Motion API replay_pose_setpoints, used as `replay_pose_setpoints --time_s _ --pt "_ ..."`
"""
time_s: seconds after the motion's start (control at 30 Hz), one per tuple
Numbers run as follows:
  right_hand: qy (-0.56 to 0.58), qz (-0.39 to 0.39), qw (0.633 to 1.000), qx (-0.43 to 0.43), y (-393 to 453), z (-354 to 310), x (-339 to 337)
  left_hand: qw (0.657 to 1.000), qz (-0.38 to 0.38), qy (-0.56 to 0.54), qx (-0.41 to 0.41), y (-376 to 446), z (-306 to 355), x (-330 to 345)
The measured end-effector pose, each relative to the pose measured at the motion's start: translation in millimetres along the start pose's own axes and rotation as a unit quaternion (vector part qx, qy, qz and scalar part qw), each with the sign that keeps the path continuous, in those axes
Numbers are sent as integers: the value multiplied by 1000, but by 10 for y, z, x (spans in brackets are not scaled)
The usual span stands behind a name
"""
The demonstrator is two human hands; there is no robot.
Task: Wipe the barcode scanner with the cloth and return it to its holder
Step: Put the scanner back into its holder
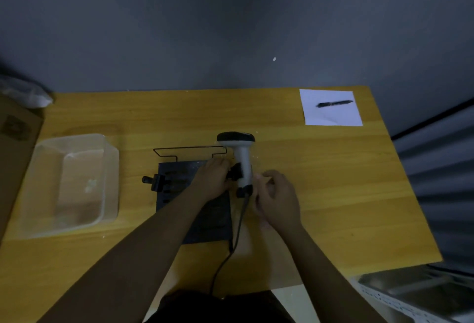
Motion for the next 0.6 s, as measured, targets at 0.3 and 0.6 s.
replay_pose_setpoints --time_s 0.3,0.6 --pt "120 49 984 -120 -469 -1114 -297 993 100 -63 13 -694 62 -725" --pt "150 -135 960 -193 -1004 -2647 980 935 324 -95 -108 -2261 -1119 -1720"
Point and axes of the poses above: each hand's wrist, its own y-axis towards the middle knuckle, its own x-axis out of the palm, z = x × y, the point moved 9 cm from there along y, towards the middle knuckle, and after that the axes turned 11 degrees about x, right-handed, at the moved point
